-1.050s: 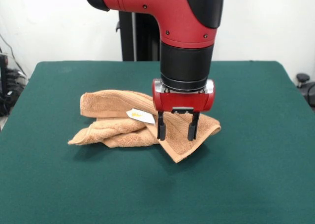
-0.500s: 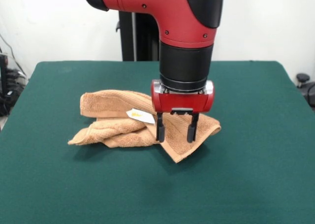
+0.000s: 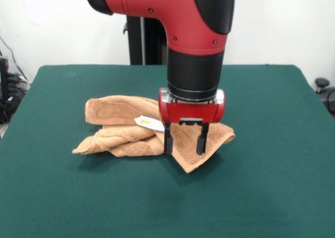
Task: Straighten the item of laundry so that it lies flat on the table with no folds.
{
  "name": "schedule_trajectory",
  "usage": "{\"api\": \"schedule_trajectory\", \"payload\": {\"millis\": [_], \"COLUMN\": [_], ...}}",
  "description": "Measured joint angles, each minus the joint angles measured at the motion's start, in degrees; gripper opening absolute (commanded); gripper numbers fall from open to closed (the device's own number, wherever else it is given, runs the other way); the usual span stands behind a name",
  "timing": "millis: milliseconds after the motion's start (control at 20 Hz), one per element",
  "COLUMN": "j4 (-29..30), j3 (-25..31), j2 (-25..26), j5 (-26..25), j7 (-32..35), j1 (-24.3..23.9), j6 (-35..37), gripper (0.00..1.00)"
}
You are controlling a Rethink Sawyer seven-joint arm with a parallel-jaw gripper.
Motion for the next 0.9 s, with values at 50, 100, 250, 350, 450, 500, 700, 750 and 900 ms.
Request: {"api": "schedule_trajectory", "payload": {"millis": [50, 100, 250, 350, 450, 500, 700, 750, 900], "j4": [-0.24, -0.37, -0.94, -1.22, -1.56, -1.64, -1.89, -1.97, -2.18], "j3": [0.01, 0.00, 0.01, 0.01, 0.01, 0.02, 0.02, 0.02, 0.02], "j2": [0.65, 1.04, 2.95, 4.03, 5.55, 5.93, 8.04, 8.13, 8.27], "j5": [-0.01, -0.01, -0.05, -0.06, -0.10, -0.10, -0.15, -0.13, -0.11], "j7": [0.00, 0.00, 0.00, 0.00, 0.00, 0.00, 0.00, 0.00, 0.00], "j1": [0.00, 0.00, 0.00, 0.02, 0.01, 0.01, 0.02, 0.02, 0.02], "j6": [0.00, 0.00, 0.00, -0.01, -0.01, -0.01, -0.02, -0.07, -0.16], "gripper": [1.00, 1.00, 1.00, 1.00, 1.00, 1.00, 1.00, 1.00, 1.00]}}
